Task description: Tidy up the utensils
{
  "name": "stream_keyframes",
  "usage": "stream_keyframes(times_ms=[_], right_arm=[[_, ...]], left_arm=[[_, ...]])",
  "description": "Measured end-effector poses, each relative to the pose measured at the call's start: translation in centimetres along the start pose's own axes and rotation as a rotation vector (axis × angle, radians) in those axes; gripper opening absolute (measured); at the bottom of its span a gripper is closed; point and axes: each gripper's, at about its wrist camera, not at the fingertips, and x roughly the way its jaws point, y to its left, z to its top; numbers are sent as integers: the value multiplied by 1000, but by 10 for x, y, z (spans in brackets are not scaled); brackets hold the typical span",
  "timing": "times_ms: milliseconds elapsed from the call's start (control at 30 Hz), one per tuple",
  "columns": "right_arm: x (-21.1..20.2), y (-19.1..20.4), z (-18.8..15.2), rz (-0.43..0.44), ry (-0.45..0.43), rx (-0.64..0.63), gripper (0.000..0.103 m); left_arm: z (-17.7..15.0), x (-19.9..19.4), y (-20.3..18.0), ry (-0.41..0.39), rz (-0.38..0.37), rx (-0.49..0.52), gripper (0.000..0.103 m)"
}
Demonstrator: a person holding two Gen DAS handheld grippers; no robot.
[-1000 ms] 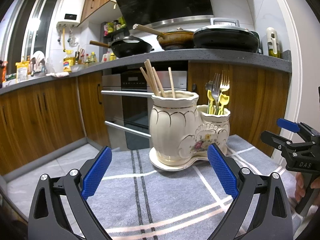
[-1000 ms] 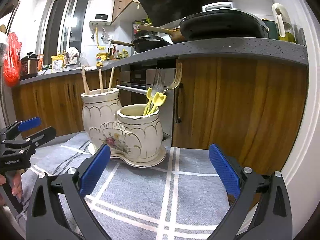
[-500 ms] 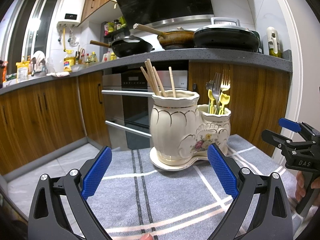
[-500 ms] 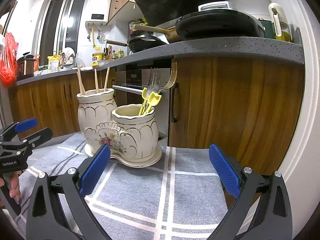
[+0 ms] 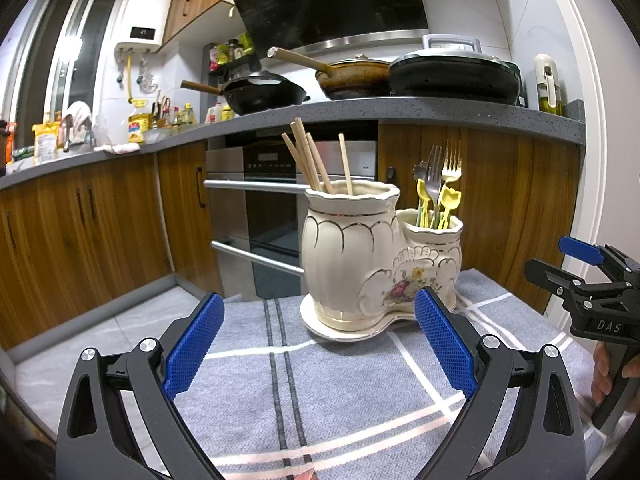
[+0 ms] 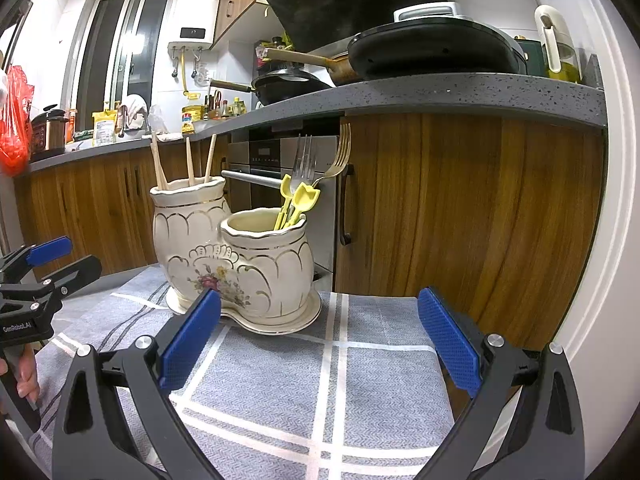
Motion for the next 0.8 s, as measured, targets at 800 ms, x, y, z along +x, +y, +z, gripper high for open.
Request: stream_keyframes(times_ms=[800], right_arm=[[0, 0, 0, 0, 0, 0, 97]], left_arm=[[-1, 0, 2, 1, 5, -3, 93]])
